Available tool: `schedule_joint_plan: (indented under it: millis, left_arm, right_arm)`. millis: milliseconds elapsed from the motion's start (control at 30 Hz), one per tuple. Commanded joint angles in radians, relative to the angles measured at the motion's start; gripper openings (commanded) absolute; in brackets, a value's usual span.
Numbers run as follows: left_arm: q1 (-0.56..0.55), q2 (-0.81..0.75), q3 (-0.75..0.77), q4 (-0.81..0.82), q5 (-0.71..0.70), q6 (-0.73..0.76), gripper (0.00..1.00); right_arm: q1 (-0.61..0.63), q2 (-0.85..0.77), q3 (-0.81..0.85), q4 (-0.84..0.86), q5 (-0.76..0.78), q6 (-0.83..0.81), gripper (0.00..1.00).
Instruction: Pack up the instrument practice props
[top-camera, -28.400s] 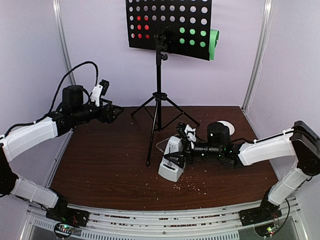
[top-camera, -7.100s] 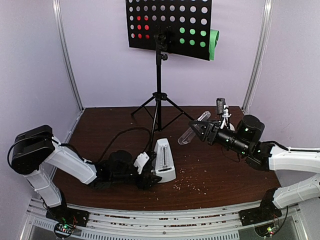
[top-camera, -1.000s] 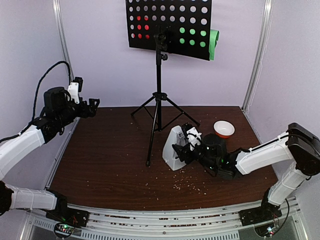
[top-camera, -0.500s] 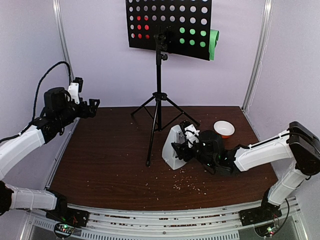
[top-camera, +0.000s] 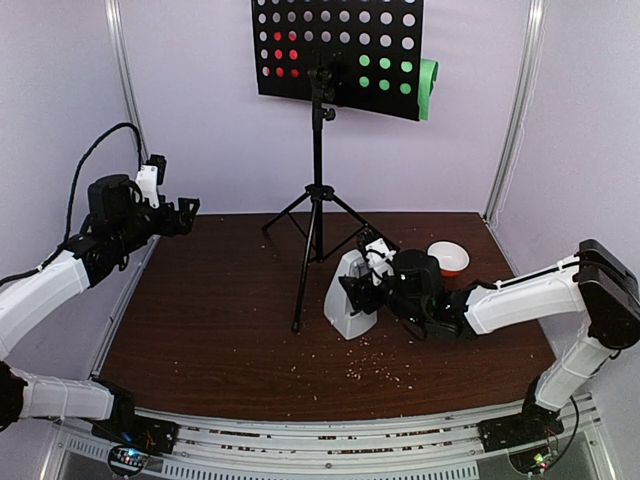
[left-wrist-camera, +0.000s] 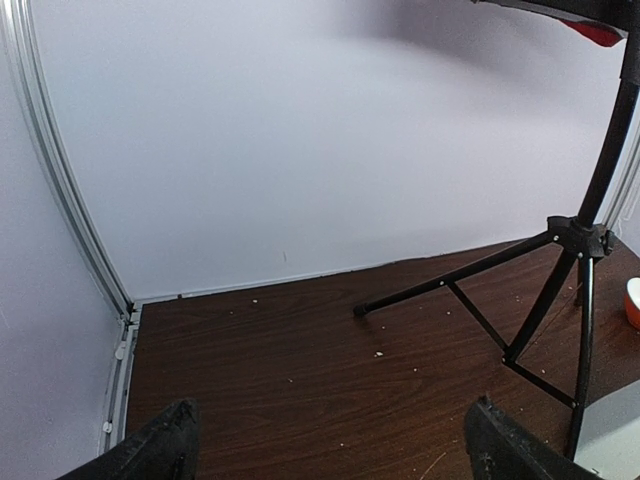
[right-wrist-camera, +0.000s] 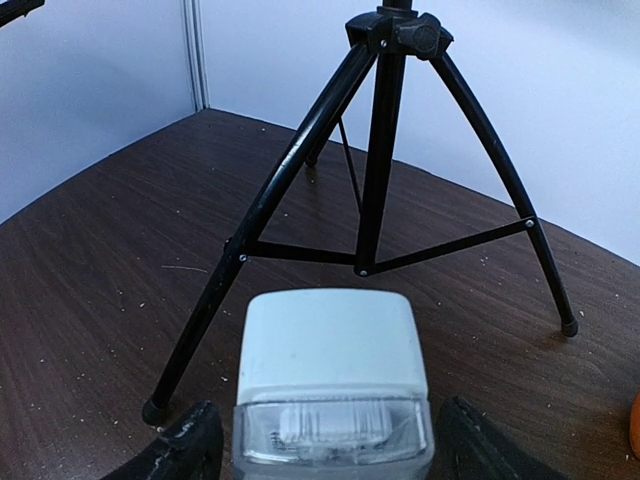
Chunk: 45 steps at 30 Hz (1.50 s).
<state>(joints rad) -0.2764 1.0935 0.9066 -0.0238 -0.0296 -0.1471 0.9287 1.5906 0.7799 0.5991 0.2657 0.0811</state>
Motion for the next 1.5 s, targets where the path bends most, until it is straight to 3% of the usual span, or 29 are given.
schedule_joint_plan:
  millis: [0,167,233,400,600,733,800,900,1067,1200,1467]
  left_arm:
    - [0.002,-0.015,-0.006,0.045,0.009,0.012,0.95]
    - [0.003,-0.017,-0.005,0.044,0.008,0.012,0.95]
    - [0.002,-0.017,-0.006,0.042,0.006,0.015,0.95]
    - [0.002,-0.021,-0.008,0.042,-0.01,0.027,0.98]
    - [0.003,-0.034,-0.011,0.045,-0.036,0.076,0.98]
    - [0.002,-0.044,-0.023,0.057,-0.054,0.16,0.98]
    - [-0.004,-0.016,0.003,0.03,0.048,0.163,0.96]
    - [-0.111,0.055,0.068,0.007,0.152,0.091,0.91]
    - [-0.433,0.196,0.187,0.074,0.12,0.035,0.92]
    - [-0.498,0.376,0.307,0.106,0.222,-0.114,0.92]
    - [-0.57,0.7,0.534,0.035,0.273,-0.076,0.97]
  right_arm:
    - [-0.01,0.014,0.029,-0.015,0.01,-0.003,0.77]
    - [-0.009,-0.007,0.017,-0.014,-0.01,-0.004,0.89]
    - [-0.011,-0.037,-0.004,-0.006,-0.018,-0.005,0.99]
    - [-0.017,-0.161,-0.067,-0.038,-0.049,-0.013,1.0]
    - [-0.042,-0.423,-0.196,-0.102,-0.067,0.009,1.0]
    - [-0.206,-0.596,-0.275,-0.103,-0.211,0.138,1.0]
    - [-0.297,-0.642,-0.29,-0.115,-0.25,0.178,1.0]
    - [-0.427,-0.646,-0.252,-0.204,-0.315,0.239,1.0]
    - [-0.648,-0.622,-0.232,-0.244,-0.457,0.396,1.0]
    - [-0.689,-0.659,-0.275,-0.233,-0.457,0.444,1.0]
    - [-0.692,-0.746,-0.347,-0.199,-0.462,0.47,1.0]
